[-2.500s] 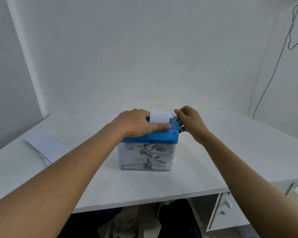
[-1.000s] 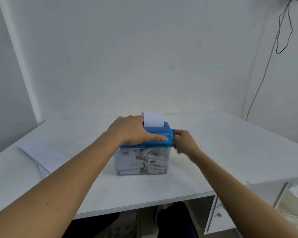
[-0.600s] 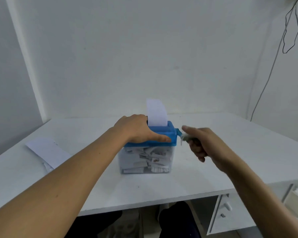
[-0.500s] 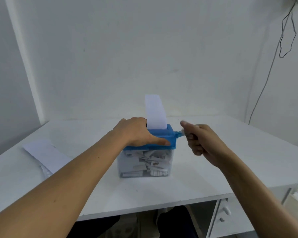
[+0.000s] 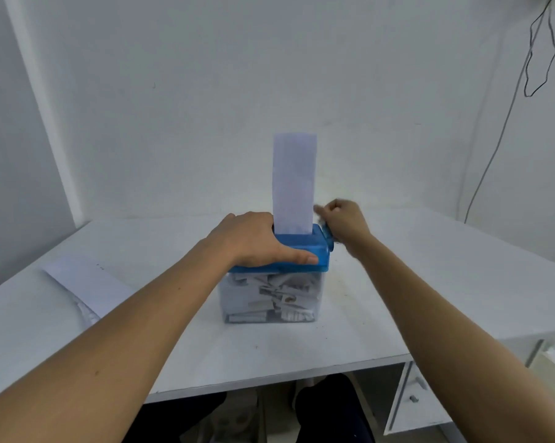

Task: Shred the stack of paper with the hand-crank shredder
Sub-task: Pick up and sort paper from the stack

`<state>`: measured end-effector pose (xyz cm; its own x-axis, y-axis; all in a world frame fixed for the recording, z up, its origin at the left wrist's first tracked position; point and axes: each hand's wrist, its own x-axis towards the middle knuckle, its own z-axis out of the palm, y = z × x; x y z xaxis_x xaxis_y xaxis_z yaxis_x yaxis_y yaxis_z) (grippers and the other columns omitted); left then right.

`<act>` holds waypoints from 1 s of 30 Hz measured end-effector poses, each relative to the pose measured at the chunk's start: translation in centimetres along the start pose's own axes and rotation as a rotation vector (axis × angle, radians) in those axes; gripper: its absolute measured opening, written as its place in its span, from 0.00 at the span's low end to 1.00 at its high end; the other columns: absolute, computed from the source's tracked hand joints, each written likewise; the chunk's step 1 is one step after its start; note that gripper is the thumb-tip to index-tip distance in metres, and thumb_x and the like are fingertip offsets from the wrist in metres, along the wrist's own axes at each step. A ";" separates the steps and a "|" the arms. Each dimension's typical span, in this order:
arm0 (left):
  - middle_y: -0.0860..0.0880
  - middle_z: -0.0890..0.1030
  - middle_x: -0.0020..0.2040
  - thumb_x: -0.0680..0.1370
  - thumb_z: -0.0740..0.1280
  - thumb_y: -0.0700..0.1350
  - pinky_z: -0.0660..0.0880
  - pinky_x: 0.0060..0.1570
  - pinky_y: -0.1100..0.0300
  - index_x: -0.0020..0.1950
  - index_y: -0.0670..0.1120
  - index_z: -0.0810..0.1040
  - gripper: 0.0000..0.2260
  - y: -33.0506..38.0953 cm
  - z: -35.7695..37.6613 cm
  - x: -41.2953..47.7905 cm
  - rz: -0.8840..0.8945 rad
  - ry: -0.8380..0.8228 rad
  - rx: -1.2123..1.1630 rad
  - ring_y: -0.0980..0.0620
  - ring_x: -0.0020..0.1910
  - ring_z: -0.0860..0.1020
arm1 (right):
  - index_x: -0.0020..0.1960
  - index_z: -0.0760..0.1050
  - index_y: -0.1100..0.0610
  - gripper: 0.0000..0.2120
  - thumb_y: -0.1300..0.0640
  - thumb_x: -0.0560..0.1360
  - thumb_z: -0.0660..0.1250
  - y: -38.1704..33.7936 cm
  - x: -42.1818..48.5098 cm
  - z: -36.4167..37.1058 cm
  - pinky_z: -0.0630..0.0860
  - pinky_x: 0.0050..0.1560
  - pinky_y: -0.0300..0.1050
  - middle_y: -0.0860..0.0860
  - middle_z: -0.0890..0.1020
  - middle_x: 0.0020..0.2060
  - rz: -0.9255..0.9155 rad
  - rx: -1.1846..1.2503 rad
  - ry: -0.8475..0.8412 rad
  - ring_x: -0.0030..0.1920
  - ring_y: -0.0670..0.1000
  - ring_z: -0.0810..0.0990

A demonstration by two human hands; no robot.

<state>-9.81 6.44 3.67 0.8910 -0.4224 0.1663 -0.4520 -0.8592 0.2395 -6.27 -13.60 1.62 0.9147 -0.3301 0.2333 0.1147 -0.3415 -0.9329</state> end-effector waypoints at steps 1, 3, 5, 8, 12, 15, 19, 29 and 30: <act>0.60 0.81 0.55 0.61 0.62 0.83 0.74 0.51 0.54 0.64 0.64 0.74 0.38 0.0 0.1 0.0 -0.001 0.001 0.007 0.56 0.49 0.78 | 0.37 0.71 0.58 0.13 0.58 0.78 0.69 1.6 -0.1 0.6 0.70 0.29 0.41 0.53 0.76 0.30 0.046 -0.019 -0.026 0.29 0.50 0.72; 0.59 0.82 0.54 0.61 0.62 0.84 0.74 0.51 0.54 0.64 0.63 0.75 0.39 0.0 0.1 0.1 -0.004 0.010 0.029 0.55 0.48 0.79 | 0.38 0.72 0.59 0.09 0.66 0.77 0.62 4.5 -1.4 1.2 0.66 0.28 0.40 0.53 0.74 0.28 0.125 -0.033 -0.065 0.28 0.50 0.70; 0.58 0.82 0.54 0.61 0.61 0.84 0.74 0.50 0.54 0.64 0.62 0.75 0.40 0.1 0.2 0.2 -0.010 0.023 0.037 0.54 0.48 0.79 | 0.39 0.74 0.61 0.09 0.65 0.77 0.60 6.1 -3.1 1.2 0.66 0.26 0.40 0.52 0.76 0.27 0.138 -0.080 -0.044 0.26 0.49 0.70; 0.59 0.81 0.54 0.61 0.61 0.84 0.73 0.49 0.54 0.64 0.63 0.74 0.39 0.2 0.2 0.1 -0.013 0.024 0.030 0.53 0.49 0.79 | 0.40 0.78 0.64 0.18 0.52 0.81 0.63 6.6 -5.3 1.1 0.71 0.26 0.38 0.53 0.79 0.28 0.106 -0.110 0.006 0.25 0.47 0.73; 0.59 0.81 0.55 0.60 0.62 0.84 0.75 0.49 0.53 0.64 0.65 0.74 0.38 0.2 0.1 0.1 -0.035 0.035 0.022 0.51 0.50 0.78 | 0.36 0.76 0.61 0.26 0.43 0.82 0.60 5.2 -8.0 -0.3 0.72 0.28 0.41 0.54 0.79 0.27 0.095 -0.126 -0.032 0.25 0.49 0.75; 0.59 0.82 0.55 0.59 0.61 0.85 0.77 0.50 0.53 0.65 0.65 0.74 0.40 0.1 0.2 0.2 -0.037 0.030 0.026 0.52 0.49 0.79 | 0.36 0.73 0.60 0.24 0.43 0.82 0.60 3.1 -10.3 -2.4 0.67 0.24 0.38 0.52 0.75 0.25 0.075 -0.105 -0.077 0.23 0.47 0.69; 0.60 0.82 0.53 0.54 0.60 0.86 0.79 0.50 0.52 0.64 0.65 0.75 0.44 0.0 0.2 0.3 -0.049 0.005 0.005 0.54 0.47 0.80 | 0.37 0.74 0.58 0.21 0.45 0.81 0.63 -0.8 -11.7 -5.2 0.65 0.25 0.38 0.44 0.71 0.22 -0.031 -0.068 -0.230 0.24 0.47 0.66; 0.60 0.80 0.56 0.60 0.65 0.82 0.74 0.46 0.56 0.66 0.67 0.73 0.38 0.0 0.1 0.1 -0.007 0.007 -0.036 0.52 0.51 0.78 | 0.35 0.71 0.55 0.21 0.42 0.80 0.64 -2.1 -3.4 -1.9 0.68 0.29 0.41 0.48 0.71 0.26 -0.079 0.096 -0.017 0.25 0.48 0.68; 0.60 0.80 0.56 0.60 0.64 0.83 0.74 0.46 0.56 0.65 0.67 0.73 0.38 0.0 0.2 0.2 -0.003 0.009 -0.032 0.53 0.51 0.78 | 0.38 0.72 0.56 0.19 0.43 0.80 0.64 -1.7 -2.5 -1.5 0.71 0.31 0.41 0.49 0.75 0.30 -0.073 0.067 0.009 0.28 0.48 0.71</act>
<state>-9.61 6.36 3.53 0.8920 -0.4172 0.1740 -0.4507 -0.8508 0.2701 -9.35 -13.50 2.98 0.8994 -0.3144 0.3037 0.2070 -0.3057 -0.9293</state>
